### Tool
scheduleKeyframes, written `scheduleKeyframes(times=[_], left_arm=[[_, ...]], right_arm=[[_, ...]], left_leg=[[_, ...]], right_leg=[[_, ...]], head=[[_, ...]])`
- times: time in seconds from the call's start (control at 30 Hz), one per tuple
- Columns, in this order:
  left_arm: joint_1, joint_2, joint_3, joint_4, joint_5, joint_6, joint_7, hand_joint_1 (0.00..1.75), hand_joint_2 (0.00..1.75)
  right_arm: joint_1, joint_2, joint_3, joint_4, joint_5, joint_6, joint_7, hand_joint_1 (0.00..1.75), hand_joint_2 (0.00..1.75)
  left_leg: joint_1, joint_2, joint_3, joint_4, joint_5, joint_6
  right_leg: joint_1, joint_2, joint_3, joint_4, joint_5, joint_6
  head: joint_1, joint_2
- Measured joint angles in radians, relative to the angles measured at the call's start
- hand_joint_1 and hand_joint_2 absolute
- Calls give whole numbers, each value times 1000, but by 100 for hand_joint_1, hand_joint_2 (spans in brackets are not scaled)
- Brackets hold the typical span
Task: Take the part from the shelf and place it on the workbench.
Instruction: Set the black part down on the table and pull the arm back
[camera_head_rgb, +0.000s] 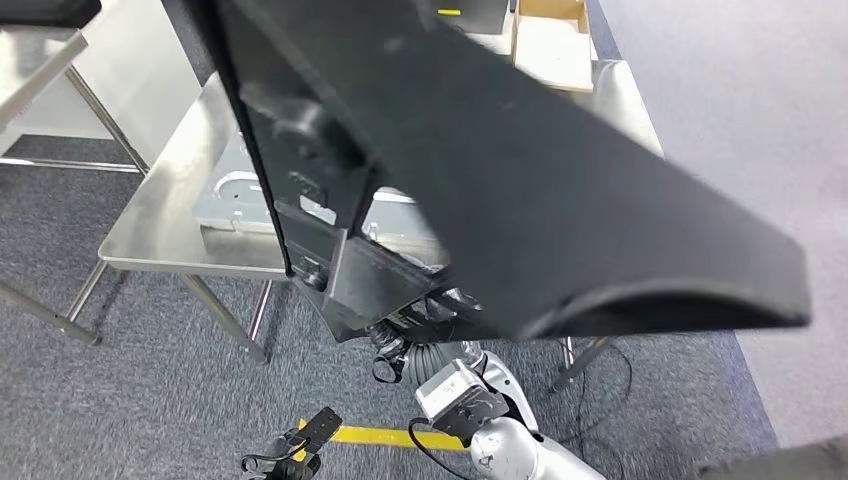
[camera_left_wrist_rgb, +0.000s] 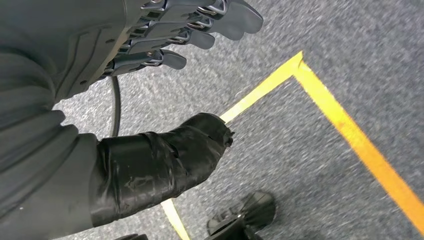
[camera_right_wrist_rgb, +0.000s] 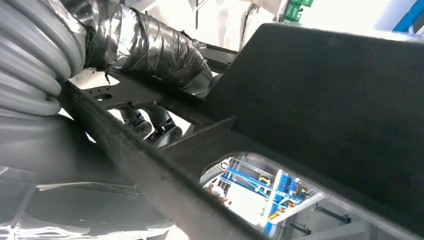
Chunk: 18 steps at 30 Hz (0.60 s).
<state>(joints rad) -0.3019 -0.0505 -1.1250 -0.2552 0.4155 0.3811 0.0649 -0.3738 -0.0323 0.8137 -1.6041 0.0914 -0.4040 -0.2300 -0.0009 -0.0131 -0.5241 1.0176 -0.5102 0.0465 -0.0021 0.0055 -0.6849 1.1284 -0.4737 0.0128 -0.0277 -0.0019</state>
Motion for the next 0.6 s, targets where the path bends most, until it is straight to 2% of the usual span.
scheduleKeyframes(times=[0.03,0.07,0.13,0.2,0.23,0.3,0.33,0.37,0.4,0.43,0.5,0.53,0.57,0.6], left_arm=[[0,-1,0,0,-2,0,0,0,175],[0,-1,0,0,-4,0,0,0,175],[0,-2,0,0,-8,1,1,0,175],[-1,-2,0,0,-14,4,4,0,175],[-2,-1,0,0,-17,4,5,0,175],[-2,-1,0,0,-25,5,8,0,175],[-1,-1,0,0,-30,4,10,0,175],[1,-1,0,0,-35,2,12,0,175],[2,-1,0,0,-40,0,14,0,175],[3,-1,0,0,-44,-1,14,0,175],[3,-1,0,0,-51,-4,15,0,175],[3,-1,0,0,-55,-6,15,0,175],[3,-1,0,0,-60,-8,16,0,175],[3,-1,0,0,-64,-10,16,0,175]], right_arm=[[-4,-5,-1,0,12,0,12,175,175],[-10,-11,-2,1,30,0,31,175,175],[-28,-22,-7,1,93,-1,89,175,175],[-56,-33,-13,2,171,2,151,175,175],[-72,-40,-14,2,208,5,179,175,175],[-99,-56,-17,5,280,17,230,175,175],[-111,-65,-18,8,318,24,256,175,175],[-123,-74,-19,12,356,33,282,175,175],[-135,-83,-20,17,390,40,304,175,175],[-147,-92,-21,23,416,47,321,175,175],[-172,-106,-22,35,461,61,346,175,175],[-186,-111,-22,42,490,70,360,175,175],[-199,-117,-22,48,524,79,377,175,175],[-211,-123,-22,55,564,87,395,175,175]], left_leg=[[-1,-1,10,2,-12,-5],[-2,-2,18,2,-22,-11],[-2,-4,28,8,-28,-22],[0,-2,17,40,-26,-31],[2,-1,-6,78,-32,-37],[7,2,-83,192,-65,-49],[11,3,-125,242,-88,-56],[14,4,-158,269,-100,-60],[17,5,-178,266,-93,-64],[19,6,-182,230,-59,-67],[21,8,-162,104,49,-69],[19,9,-152,51,84,-67],[16,10,-147,21,105,-61],[14,10,-147,13,105,-52]], right_leg=[[4,0,9,-46,44,-6],[8,1,15,-74,73,-12],[9,2,29,-87,74,-23],[3,3,47,-101,70,-33],[-1,4,58,-107,67,-37],[-6,4,74,-112,56,-42],[-8,5,81,-112,49,-42],[-10,5,89,-112,41,-40],[-12,6,99,-112,32,-38],[-14,7,110,-111,23,-34],[-18,8,131,-108,4,-23],[-18,9,135,-106,-4,-16],[-18,9,135,-104,-9,-10],[-16,9,134,-104,-13,-4]], head=[[0,0],[0,0],[1,0],[0,0],[-2,0],[-4,0],[-4,0],[-5,0],[-5,0],[-4,0],[-5,0],[-6,0],[-7,0],[-7,0]])
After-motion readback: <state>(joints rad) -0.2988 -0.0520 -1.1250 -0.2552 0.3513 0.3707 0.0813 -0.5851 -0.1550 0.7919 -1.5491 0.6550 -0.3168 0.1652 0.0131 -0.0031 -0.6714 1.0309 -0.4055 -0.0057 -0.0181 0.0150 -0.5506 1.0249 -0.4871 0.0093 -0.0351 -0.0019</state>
